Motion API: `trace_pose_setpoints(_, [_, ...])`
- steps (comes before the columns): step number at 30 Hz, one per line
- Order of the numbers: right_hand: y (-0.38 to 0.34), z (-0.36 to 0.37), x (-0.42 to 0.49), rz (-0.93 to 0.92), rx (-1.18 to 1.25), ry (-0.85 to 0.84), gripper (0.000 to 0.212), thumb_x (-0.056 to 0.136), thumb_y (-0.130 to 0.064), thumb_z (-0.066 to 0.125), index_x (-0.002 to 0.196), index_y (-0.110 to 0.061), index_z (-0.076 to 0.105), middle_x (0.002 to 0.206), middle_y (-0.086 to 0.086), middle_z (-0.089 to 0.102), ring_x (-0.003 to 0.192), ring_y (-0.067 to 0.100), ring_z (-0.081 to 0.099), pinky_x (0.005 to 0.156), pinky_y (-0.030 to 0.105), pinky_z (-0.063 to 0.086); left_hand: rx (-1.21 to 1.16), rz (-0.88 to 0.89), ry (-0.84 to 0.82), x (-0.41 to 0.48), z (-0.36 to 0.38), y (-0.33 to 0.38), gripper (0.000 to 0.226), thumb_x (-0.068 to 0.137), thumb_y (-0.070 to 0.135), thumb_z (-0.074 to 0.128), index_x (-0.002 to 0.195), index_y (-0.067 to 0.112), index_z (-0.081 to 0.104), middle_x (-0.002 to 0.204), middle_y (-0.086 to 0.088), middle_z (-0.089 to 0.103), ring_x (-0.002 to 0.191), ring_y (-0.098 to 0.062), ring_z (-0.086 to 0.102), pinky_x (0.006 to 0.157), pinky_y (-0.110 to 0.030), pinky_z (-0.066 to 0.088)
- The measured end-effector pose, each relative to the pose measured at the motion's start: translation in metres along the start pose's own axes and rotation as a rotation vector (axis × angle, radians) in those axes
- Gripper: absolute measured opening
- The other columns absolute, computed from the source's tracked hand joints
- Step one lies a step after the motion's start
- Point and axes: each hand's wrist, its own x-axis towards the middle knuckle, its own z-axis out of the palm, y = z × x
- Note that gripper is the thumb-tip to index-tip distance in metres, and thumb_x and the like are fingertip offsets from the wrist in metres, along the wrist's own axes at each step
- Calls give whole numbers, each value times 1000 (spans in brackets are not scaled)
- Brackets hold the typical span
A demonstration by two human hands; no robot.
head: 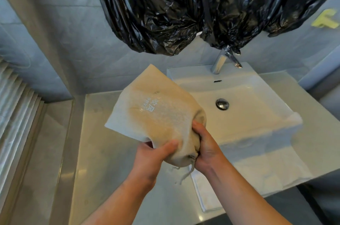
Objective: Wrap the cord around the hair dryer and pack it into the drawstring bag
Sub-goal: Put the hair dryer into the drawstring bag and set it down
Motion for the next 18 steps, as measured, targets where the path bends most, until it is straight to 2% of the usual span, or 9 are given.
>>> trace_pose_setpoints(3, [-12, -8, -8, -28, 75, -93, 63, 45, -31, 91, 101, -7, 76, 100, 20, 74, 90, 33, 72, 71, 43, 60, -9, 22, -205, 2, -8, 7, 66, 49, 42, 92, 108, 20, 75, 112, -10, 74, 108, -24, 68, 87, -37, 57])
trace_pose_setpoints(5, [-22, -12, -11, -56, 119, -134, 66, 35, -30, 94, 96, -9, 78, 94, 17, 76, 86, 31, 73, 67, 41, 60, -128, 3, -189, 11, -16, 19, 64, 48, 57, 88, 101, 22, 79, 109, -7, 75, 105, -23, 69, 84, -38, 58])
trace_pose_setpoints(7, [-32, -14, -16, -76, 101, -167, 64, 33, -33, 94, 92, -12, 80, 93, 14, 76, 85, 29, 74, 66, 40, 60, -313, -88, -21, 30, -23, 37, 65, 62, 72, 70, 105, 24, 78, 115, -9, 73, 109, -28, 67, 79, -41, 57])
trace_pose_setpoints(8, [-37, -16, -17, -78, 78, -174, 64, 33, -34, 94, 91, -13, 80, 92, 14, 76, 85, 29, 74, 67, 39, 60, -361, -135, 36, 40, -26, 47, 69, 75, 76, 52, 112, 23, 75, 121, -12, 70, 112, -32, 65, 83, -45, 54])
trace_pose_setpoints(9, [-41, -18, -18, -76, 54, -170, 64, 32, -35, 95, 90, -13, 80, 92, 13, 76, 85, 28, 74, 68, 38, 60, -389, -171, 47, 52, -28, 56, 77, 82, 78, 35, 120, 22, 71, 124, -13, 68, 114, -35, 64, 89, -48, 50])
trace_pose_setpoints(11, [-48, -25, -19, -67, 17, -131, 64, 30, -36, 95, 89, -14, 81, 91, 13, 76, 84, 28, 74, 68, 38, 60, -386, -202, 11, 71, -27, 70, 84, 83, 80, 22, 125, 22, 67, 124, -12, 69, 113, -34, 65, 95, -52, 46])
trace_pose_setpoints(13, [-55, -37, -19, -67, -7, -67, 65, 27, -36, 95, 87, -14, 81, 89, 13, 77, 81, 28, 74, 65, 37, 60, -285, -266, -33, 84, -20, 78, 71, 88, 73, 29, 118, 22, 70, 116, -10, 72, 104, -32, 70, 87, -53, 49])
trace_pose_setpoints(15, [-62, -50, -22, -72, -17, -8, 67, 25, -34, 96, 86, -12, 81, 88, 14, 76, 79, 28, 74, 61, 36, 60, -120, -322, -82, 90, -9, 78, 48, 90, 54, 44, 115, 21, 69, 107, -8, 74, 92, -29, 72, 73, -50, 54])
trace_pose_setpoints(18, [-72, -69, -28, -66, -24, 41, 69, 25, -32, 96, 88, -10, 80, 89, 17, 76, 78, 29, 74, 59, 36, 59, -36, -358, -101, 94, 13, 58, 41, 77, 37, 63, 114, 20, 66, 97, -3, 76, 82, -20, 74, 61, -40, 58])
